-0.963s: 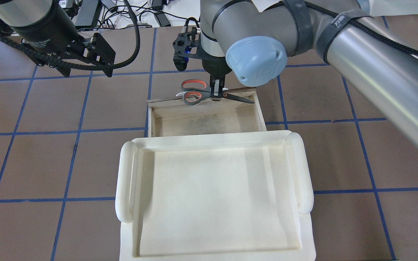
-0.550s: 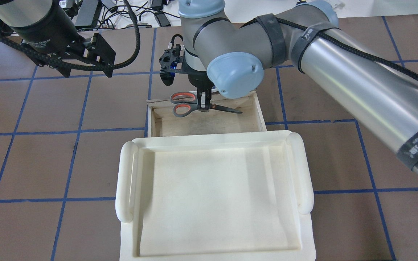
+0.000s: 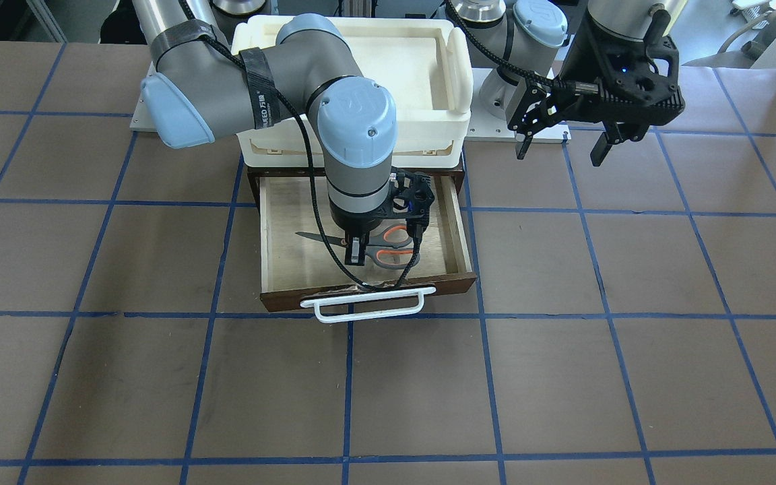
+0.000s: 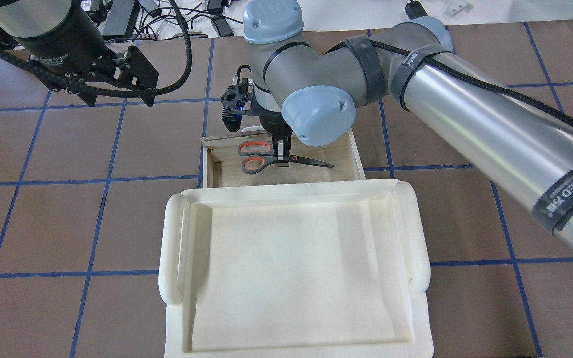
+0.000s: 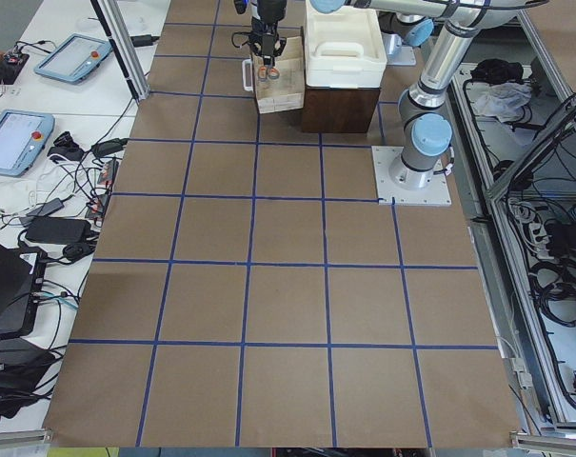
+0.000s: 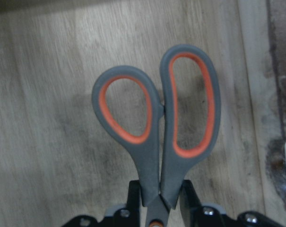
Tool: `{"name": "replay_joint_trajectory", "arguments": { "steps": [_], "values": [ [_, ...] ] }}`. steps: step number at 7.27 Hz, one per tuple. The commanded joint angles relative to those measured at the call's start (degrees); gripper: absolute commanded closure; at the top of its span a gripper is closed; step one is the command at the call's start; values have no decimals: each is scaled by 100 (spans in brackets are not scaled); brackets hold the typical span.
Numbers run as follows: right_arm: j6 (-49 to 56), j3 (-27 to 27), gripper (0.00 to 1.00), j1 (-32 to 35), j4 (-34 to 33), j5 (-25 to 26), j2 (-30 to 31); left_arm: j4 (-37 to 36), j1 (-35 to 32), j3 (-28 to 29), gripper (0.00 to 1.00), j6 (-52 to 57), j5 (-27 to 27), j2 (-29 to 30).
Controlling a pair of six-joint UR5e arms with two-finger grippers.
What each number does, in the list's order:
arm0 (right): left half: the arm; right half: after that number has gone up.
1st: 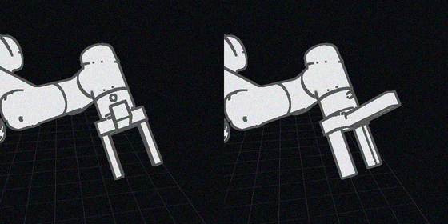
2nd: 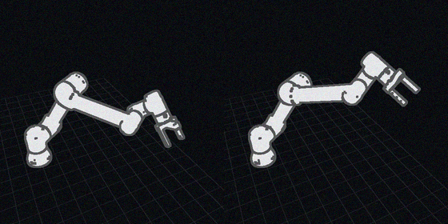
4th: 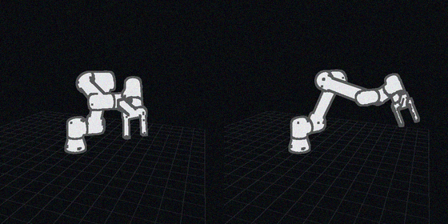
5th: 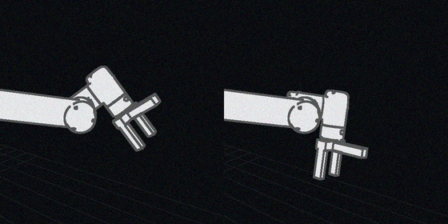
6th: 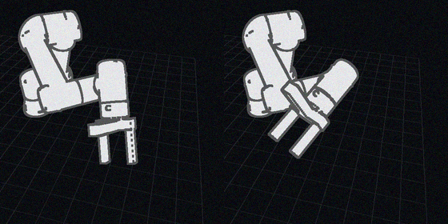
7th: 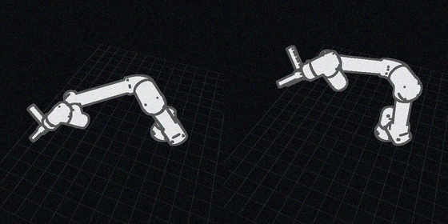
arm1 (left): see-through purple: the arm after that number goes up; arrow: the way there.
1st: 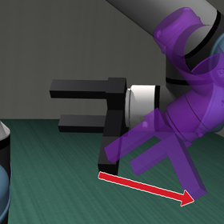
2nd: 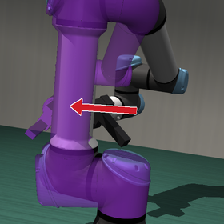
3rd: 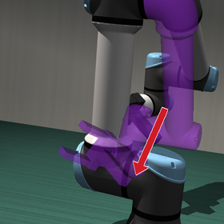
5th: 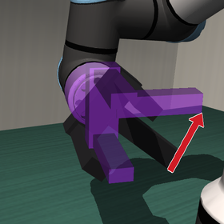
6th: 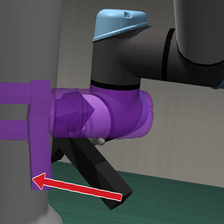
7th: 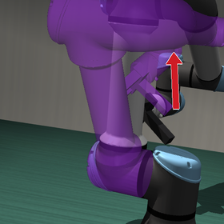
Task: Put scissors in drawer and close it
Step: 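Carry the scissors with the right gripper over the open drawer, then lower the scissors into the drawer and open the right gripper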
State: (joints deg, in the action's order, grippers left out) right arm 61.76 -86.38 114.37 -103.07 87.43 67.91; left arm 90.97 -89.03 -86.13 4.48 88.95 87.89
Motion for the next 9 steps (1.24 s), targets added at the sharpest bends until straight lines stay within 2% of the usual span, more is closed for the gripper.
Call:
{"name": "replay_joint_trajectory", "arguments": {
  "steps": [1,2,3,4,6,7,9],
  "values": [
    [12,-54,47,15,68,-42,38,0,0,0,0,0,0,0],
    [12,-63,22,15,-2,-42,12,0,0,0,0,0,0,0],
    [3,-63,14,15,-2,-51,38,0,0,0,0,0,0,0],
    [-23,-19,1,15,-11,-68,38,0,0,0,0,0,0,0],
    [-354,139,0,-134,-37,54,466,0,0,0,0,0,0,0],
    [-1036,148,0,-361,-46,11,712,-9,0,0,0,0,0,0],
    [-2409,148,0,-1089,-676,19,960,-18,9,131,0,0,-209,26]
  ]
}}
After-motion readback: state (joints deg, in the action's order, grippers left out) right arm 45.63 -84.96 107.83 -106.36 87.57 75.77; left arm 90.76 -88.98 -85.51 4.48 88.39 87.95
